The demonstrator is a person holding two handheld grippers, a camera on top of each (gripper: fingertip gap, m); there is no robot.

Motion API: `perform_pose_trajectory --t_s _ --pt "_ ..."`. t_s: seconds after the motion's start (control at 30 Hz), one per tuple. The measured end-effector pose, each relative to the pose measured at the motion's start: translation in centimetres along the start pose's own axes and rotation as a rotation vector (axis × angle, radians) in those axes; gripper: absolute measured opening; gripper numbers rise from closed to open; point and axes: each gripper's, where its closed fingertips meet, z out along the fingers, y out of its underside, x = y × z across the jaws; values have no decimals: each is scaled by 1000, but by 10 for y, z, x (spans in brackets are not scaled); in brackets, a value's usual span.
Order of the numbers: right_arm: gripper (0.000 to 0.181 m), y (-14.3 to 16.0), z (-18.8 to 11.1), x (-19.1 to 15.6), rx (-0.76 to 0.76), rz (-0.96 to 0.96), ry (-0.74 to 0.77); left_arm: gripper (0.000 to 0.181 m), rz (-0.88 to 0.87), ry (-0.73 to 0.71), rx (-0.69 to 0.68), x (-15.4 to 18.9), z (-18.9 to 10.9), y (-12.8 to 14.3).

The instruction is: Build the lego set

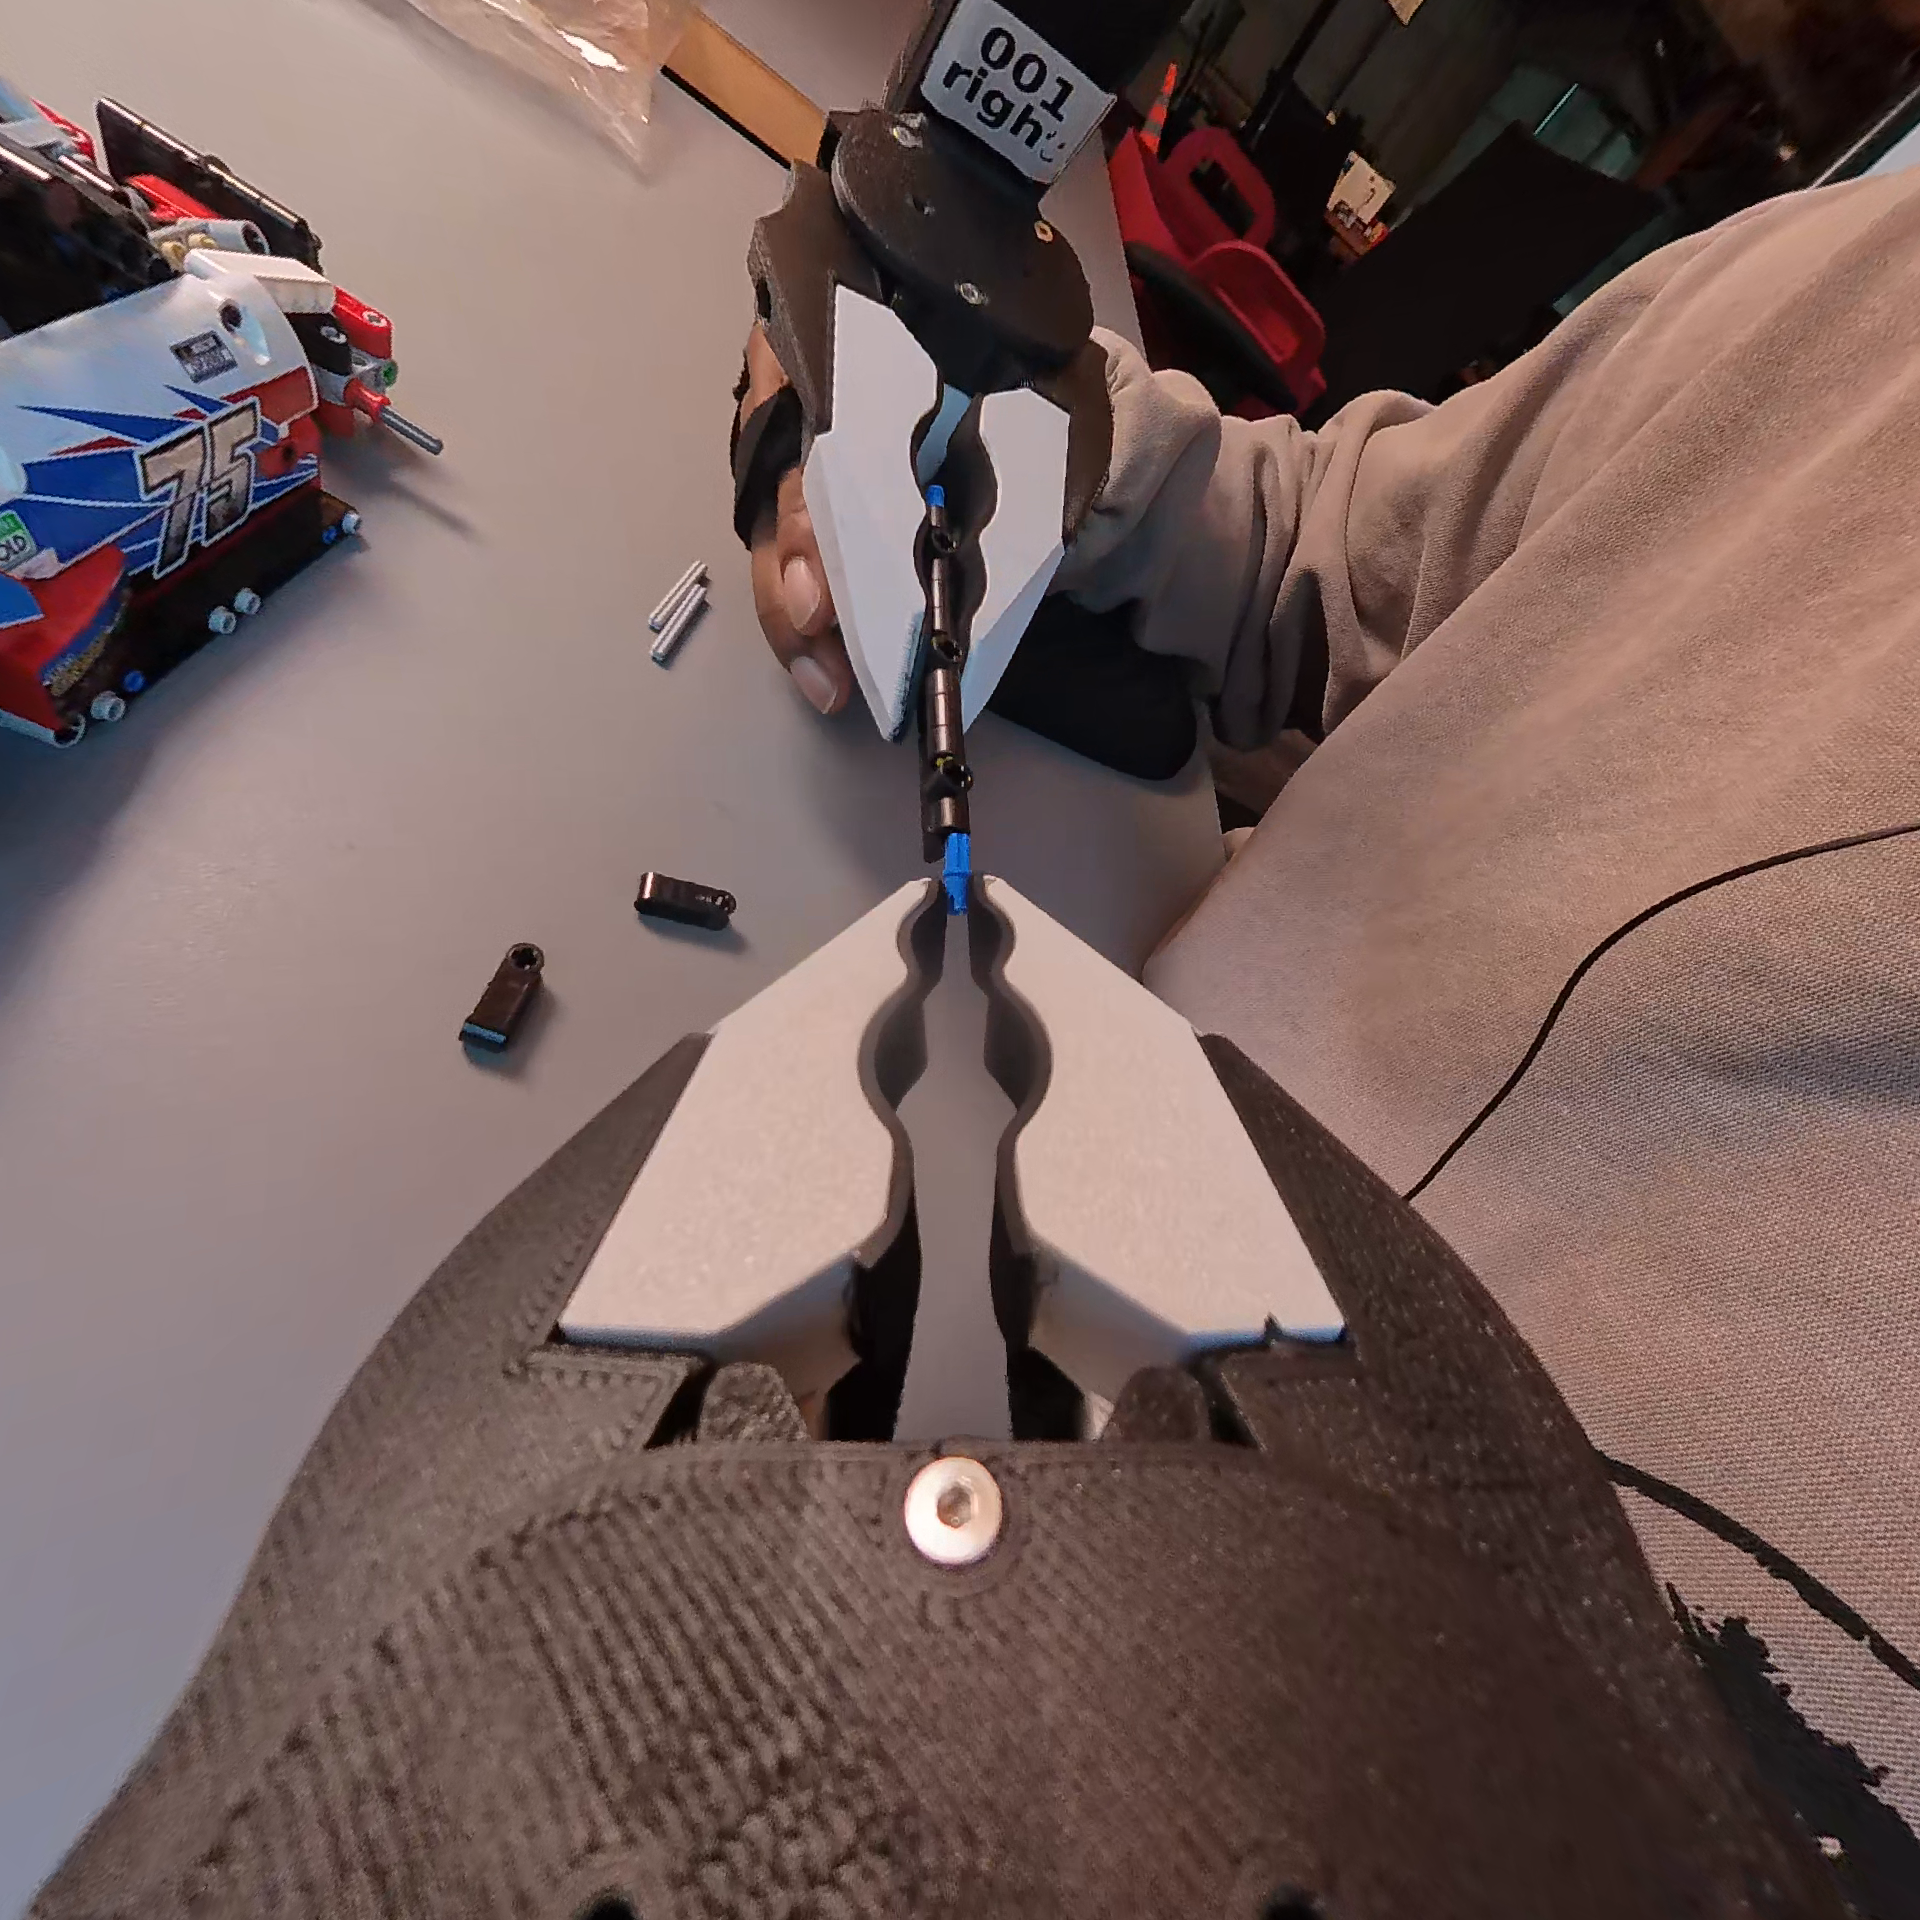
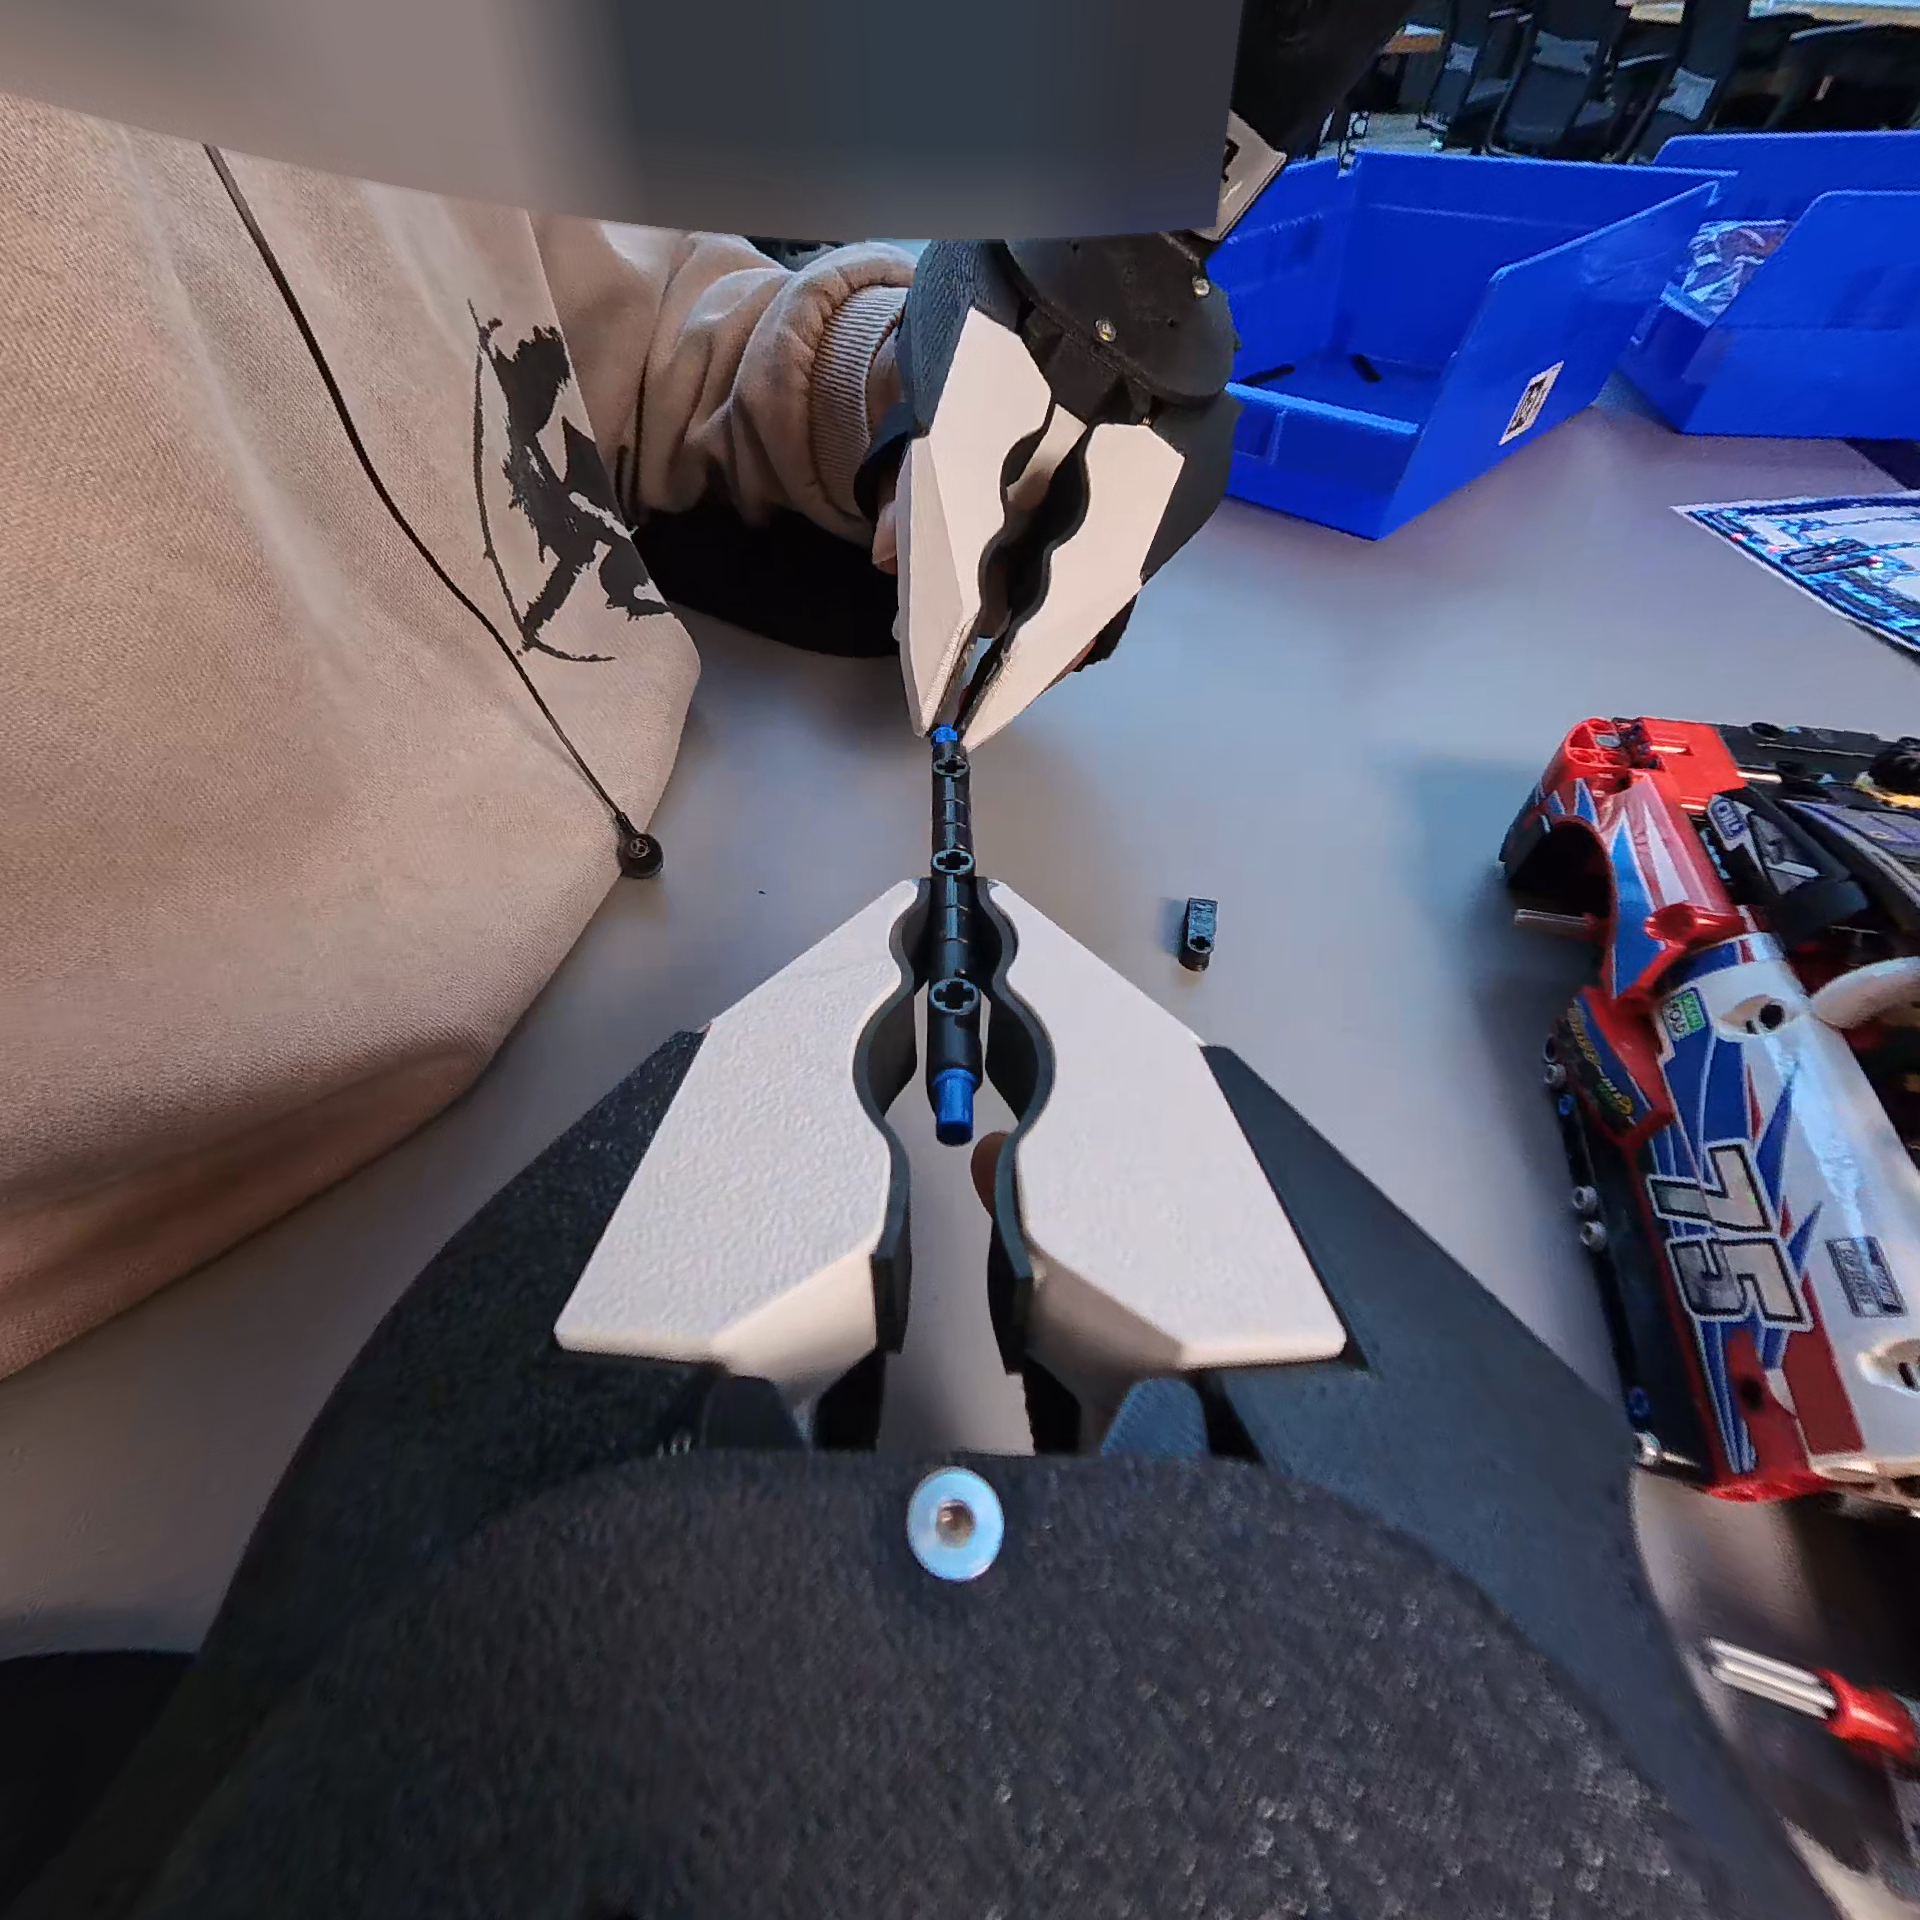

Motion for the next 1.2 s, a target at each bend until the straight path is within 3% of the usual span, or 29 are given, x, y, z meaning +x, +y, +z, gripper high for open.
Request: perform_pose_trajectory --t_s 0.43,0.83,1.07,1.2 --pt "3 4 3 -4 -33 -35 -4 1 -61 33 -25 -2 3 9" --pt "4 -3 2 -14 -113 -186 -18 1 -452 344 -18 10 8 11" --pt "3 -4 -3 -33 -117 -154 -103 0 -526 497 -49 29 16 12" --pt "3 0 -1 -47 -139 -129 -191 0 -541 506 -112 37 22 20"
